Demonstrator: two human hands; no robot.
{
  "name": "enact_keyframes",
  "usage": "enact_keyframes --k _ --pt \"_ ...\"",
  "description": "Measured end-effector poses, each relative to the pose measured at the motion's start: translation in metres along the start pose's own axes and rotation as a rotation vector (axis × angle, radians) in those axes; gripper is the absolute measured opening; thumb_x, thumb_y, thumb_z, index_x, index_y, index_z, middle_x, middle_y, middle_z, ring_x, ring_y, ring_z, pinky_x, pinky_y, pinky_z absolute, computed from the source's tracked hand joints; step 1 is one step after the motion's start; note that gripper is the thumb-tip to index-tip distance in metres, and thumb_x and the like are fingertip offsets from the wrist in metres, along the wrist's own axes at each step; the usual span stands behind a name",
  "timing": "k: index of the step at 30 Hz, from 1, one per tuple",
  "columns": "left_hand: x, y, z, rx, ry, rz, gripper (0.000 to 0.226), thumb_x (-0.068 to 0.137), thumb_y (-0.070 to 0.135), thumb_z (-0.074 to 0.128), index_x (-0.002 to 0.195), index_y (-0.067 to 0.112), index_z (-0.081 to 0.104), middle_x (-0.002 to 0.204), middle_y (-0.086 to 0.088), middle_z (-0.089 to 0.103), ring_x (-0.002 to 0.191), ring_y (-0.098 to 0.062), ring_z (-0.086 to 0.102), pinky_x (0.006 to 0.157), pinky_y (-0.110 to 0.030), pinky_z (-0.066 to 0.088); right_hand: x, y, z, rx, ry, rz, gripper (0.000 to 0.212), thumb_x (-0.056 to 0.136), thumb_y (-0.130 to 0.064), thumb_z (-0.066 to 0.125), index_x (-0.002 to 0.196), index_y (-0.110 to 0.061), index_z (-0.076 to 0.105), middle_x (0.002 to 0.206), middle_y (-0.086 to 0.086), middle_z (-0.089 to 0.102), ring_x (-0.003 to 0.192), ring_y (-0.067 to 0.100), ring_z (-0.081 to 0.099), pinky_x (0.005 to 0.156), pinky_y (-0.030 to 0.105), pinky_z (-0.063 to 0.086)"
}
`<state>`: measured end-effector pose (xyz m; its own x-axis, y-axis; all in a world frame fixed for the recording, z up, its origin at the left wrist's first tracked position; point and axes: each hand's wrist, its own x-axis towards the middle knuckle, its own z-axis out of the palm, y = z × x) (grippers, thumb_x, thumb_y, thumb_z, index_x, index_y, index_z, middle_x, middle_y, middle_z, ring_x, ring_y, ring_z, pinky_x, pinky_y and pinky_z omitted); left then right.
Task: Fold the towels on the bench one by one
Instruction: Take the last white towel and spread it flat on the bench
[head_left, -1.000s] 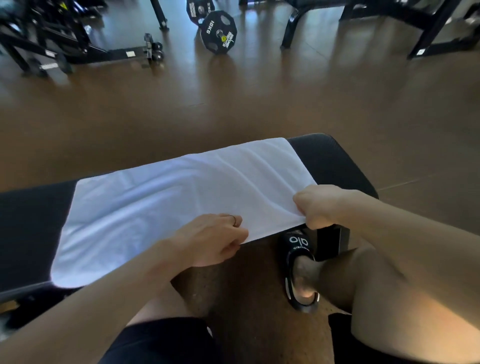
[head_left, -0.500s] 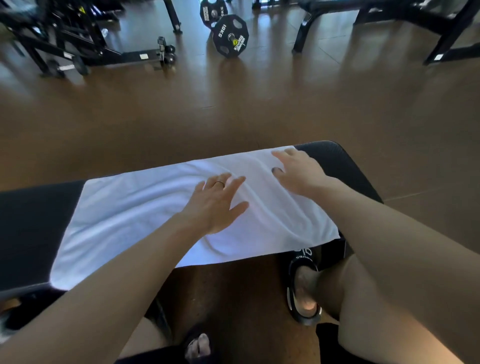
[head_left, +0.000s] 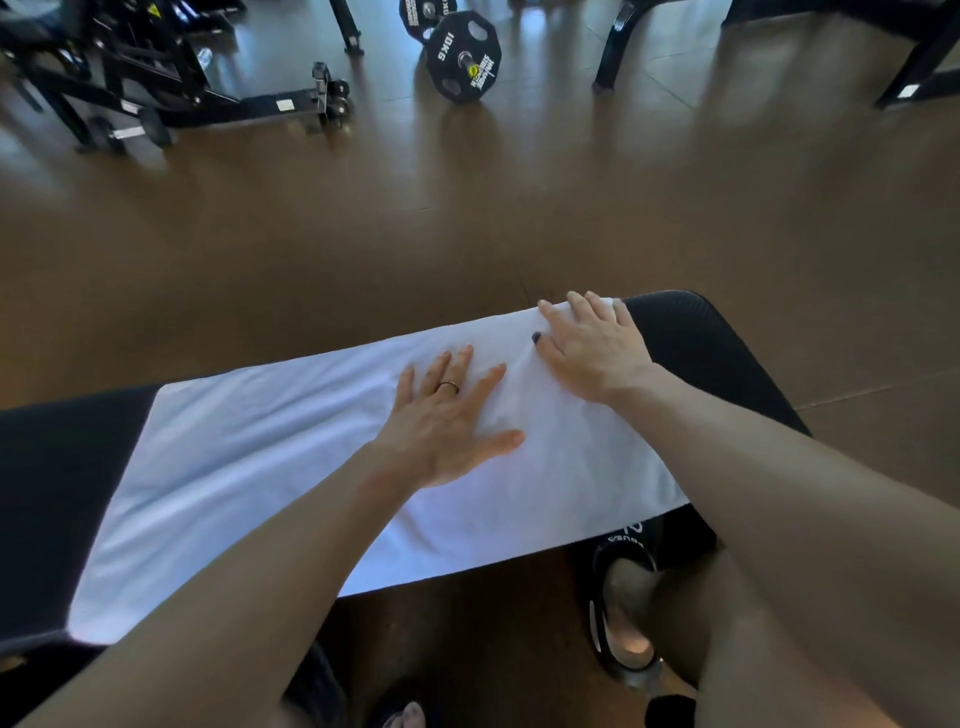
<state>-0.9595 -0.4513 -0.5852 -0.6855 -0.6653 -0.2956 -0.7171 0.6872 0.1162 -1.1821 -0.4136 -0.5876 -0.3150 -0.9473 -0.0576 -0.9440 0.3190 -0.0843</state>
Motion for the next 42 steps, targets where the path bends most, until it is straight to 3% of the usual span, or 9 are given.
enact_keyframes --k 2,6,13,19,27,33,37,40,42 --pt "0.001 -0.003 0.001 0.002 -0.003 0.017 0.088 0.086 0.084 0.027 0.158 0.048 -0.01 0.168 0.003 -0.023 0.153 -0.017 -0.026 0.123 -0.052 -0.013 0.001 -0.006 -0.001 0.016 0.032 -0.004 0.057 0.104 -0.051 0.019 0.159 -0.035 0.016 0.167 0.007 0.013 0.154 0.024 0.006 0.124 0.045 0.005" --pt "0.001 -0.003 0.006 0.008 0.0 0.017 0.095 0.078 0.09 0.024 0.156 0.05 -0.012 0.167 0.006 -0.026 0.152 -0.016 -0.029 0.121 -0.053 -0.017 0.0 0.004 0.007 0.051 -0.067 0.078 0.06 0.103 -0.055 0.014 0.16 -0.037 0.009 0.169 0.005 0.003 0.155 0.021 -0.002 0.125 0.04 -0.001" --pt "-0.002 -0.002 0.007 0.017 0.024 0.014 0.101 0.069 0.094 0.016 0.156 0.05 -0.011 0.167 0.005 -0.025 0.152 -0.017 -0.029 0.12 -0.057 -0.017 -0.007 0.021 0.009 0.104 -0.032 0.241 0.063 0.102 -0.057 0.012 0.16 -0.034 0.006 0.169 0.005 0.001 0.155 0.022 -0.003 0.125 0.042 -0.002" --pt "0.0 0.007 0.005 -0.01 0.016 0.004 0.105 0.071 0.096 0.023 0.156 0.047 -0.015 0.167 0.003 -0.025 0.153 -0.02 -0.026 0.121 -0.058 -0.014 -0.043 -0.015 -0.006 0.151 0.032 0.023 0.059 0.104 -0.053 0.012 0.16 -0.036 0.004 0.169 0.003 -0.001 0.155 0.021 -0.004 0.125 0.042 -0.002" --pt "-0.007 0.016 0.01 0.016 0.003 0.03 0.111 0.063 0.1 0.012 0.156 0.046 -0.017 0.165 0.003 -0.029 0.152 -0.021 -0.029 0.119 -0.061 -0.015 -0.112 0.013 0.009 0.039 -0.061 0.128 0.064 0.101 -0.058 0.007 0.16 -0.035 -0.005 0.168 0.003 -0.01 0.154 0.02 -0.012 0.126 0.041 -0.005" --pt "-0.012 0.018 0.006 0.018 -0.016 0.035 0.106 0.073 0.097 0.023 0.155 0.046 -0.019 0.165 0.002 -0.031 0.152 -0.022 -0.029 0.119 -0.062 -0.014 -0.133 0.019 0.008 0.012 -0.095 0.043 0.064 0.098 -0.063 0.0 0.157 -0.041 -0.011 0.167 -0.001 -0.017 0.153 0.018 -0.018 0.125 0.04 -0.007" --pt "-0.013 0.02 0.003 0.0 -0.038 0.033 0.108 0.073 0.097 0.031 0.155 0.047 -0.019 0.164 0.003 -0.032 0.151 -0.021 -0.031 0.119 -0.061 -0.016 -0.124 0.029 0.001 0.005 -0.069 0.144 0.065 0.101 -0.061 0.008 0.16 -0.036 0.004 0.169 0.004 -0.002 0.155 0.023 -0.005 0.126 0.042 -0.002" --pt "-0.01 0.02 0.004 -0.014 -0.043 0.029 0.109 0.073 0.096 0.034 0.155 0.047 -0.018 0.164 0.004 -0.032 0.151 -0.021 -0.031 0.119 -0.06 -0.016 -0.095 0.017 -0.012 0.004 0.042 0.052 0.063 0.104 -0.055 0.015 0.16 -0.026 0.013 0.167 0.003 0.012 0.155 0.022 0.006 0.126 0.042 0.003" --pt "-0.008 0.018 0.005 -0.025 -0.036 0.033 0.11 0.072 0.096 0.034 0.155 0.047 -0.018 0.165 0.004 -0.032 0.151 -0.02 -0.032 0.119 -0.061 -0.016 -0.066 0.001 -0.015 0.033 0.018 -0.029 0.063 0.105 -0.052 0.015 0.161 -0.024 0.01 0.168 0.001 0.008 0.155 0.02 0.003 0.126 0.041 0.002"
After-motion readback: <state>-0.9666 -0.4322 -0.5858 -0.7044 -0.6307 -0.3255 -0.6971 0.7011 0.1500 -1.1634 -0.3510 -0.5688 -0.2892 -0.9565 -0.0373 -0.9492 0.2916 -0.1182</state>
